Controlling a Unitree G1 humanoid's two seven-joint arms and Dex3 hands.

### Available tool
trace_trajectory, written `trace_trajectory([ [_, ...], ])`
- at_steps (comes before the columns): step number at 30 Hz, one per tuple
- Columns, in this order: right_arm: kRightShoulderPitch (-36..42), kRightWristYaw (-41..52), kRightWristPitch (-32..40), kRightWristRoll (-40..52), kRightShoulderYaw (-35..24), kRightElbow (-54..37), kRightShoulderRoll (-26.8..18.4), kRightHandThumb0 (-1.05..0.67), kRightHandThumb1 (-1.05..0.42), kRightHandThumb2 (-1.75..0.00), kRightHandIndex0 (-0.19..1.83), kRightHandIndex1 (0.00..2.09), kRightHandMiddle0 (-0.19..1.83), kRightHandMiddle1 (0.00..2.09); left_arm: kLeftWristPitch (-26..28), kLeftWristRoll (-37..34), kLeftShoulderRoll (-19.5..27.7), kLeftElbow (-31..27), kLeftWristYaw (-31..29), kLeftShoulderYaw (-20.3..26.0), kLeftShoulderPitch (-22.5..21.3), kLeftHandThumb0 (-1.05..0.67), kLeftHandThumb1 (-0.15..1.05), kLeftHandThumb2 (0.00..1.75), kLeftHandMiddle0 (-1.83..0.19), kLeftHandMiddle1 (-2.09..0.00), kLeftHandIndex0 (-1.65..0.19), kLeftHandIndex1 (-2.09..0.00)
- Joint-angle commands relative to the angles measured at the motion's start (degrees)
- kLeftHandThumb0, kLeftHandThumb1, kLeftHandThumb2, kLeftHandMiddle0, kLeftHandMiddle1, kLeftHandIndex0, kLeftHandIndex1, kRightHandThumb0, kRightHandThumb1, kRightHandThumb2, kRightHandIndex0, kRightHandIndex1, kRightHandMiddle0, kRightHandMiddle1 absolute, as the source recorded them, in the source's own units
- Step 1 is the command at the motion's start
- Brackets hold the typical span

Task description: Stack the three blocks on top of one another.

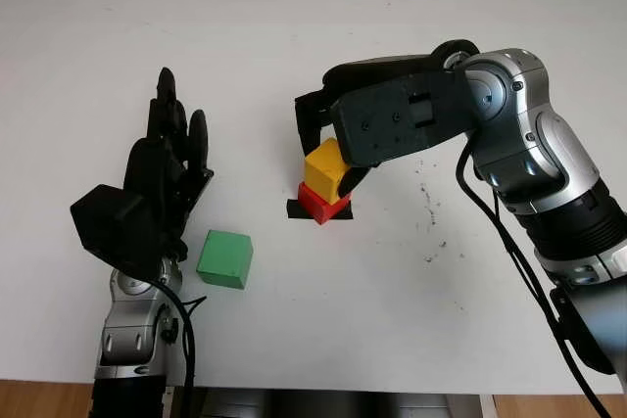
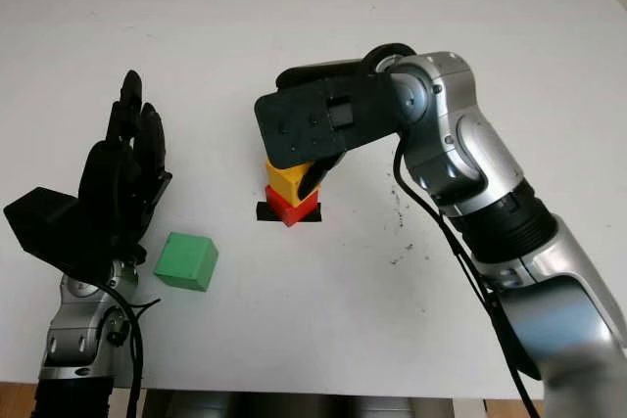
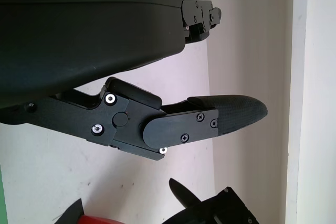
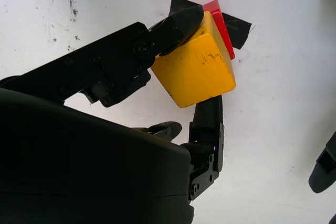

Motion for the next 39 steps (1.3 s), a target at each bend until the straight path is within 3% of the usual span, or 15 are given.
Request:
trace_trajectory([
  [1,1.0,-0.6,-0.8,0.6,-0.4,-0.8,0.3,-0.42,-0.91,-0.05,0.46,0.07,0.40,1.49,-0.3,0.0,-0.2,-0.9,0.0,-0.1,1.0,-0.75,1.05,0.56,0.13,-0.05,0.10,-0.05],
  [29,1.5,-1.7,-1.8,-0.9,0.1,-0.9,-0.2,-0.48,-0.92,-0.05,0.39,0.03,0.36,1.47,-0.4,0.1,-0.2,-0.9,0.3,-0.3,1.2,-0.75,1.05,0.56,0.13,-0.05,0.09,-0.06],
  [30,1.2,-0.6,-2.0,-0.9,0.4,-0.8,-0.7,-0.51,-0.91,-0.05,0.35,0.02,0.30,1.38,-0.6,-0.1,-0.3,-0.8,0.4,-0.3,1.1,-0.75,1.05,0.56,0.13,-0.05,0.09,-0.06],
  [31,1.0,0.3,-2.2,-0.9,0.6,-0.7,-1.0,-0.58,-0.88,-0.05,0.26,0.02,0.23,1.04,-0.7,-0.2,-0.4,-0.8,0.4,-0.3,1.1,-0.75,1.05,0.56,0.13,-0.05,0.09,-0.06],
  [34,0.9,2.4,-1.8,-0.4,0.3,-0.7,-1.2,-0.63,-0.85,-0.05,0.14,0.02,0.21,0.51,-0.8,0.0,-0.2,-0.6,0.2,-0.4,1.1,-0.75,1.05,0.56,0.13,-0.05,0.09,-0.05],
  [36,1.0,3.7,-0.7,-0.1,0.1,-1.3,-1.3,-0.63,-0.83,-0.05,0.07,0.02,0.19,0.30,-0.7,0.1,-0.1,-0.5,0.1,-0.5,1.1,-0.75,1.05,0.57,0.13,-0.05,0.10,-0.05],
  [39,1.3,4.4,0.7,0.1,-0.4,-2.4,-1.2,-0.63,-0.83,-0.05,0.01,0.01,0.16,0.20,-0.8,0.2,0.0,-0.4,0.1,-0.5,1.1,-0.76,1.05,0.57,0.13,-0.05,0.10,-0.05],
])
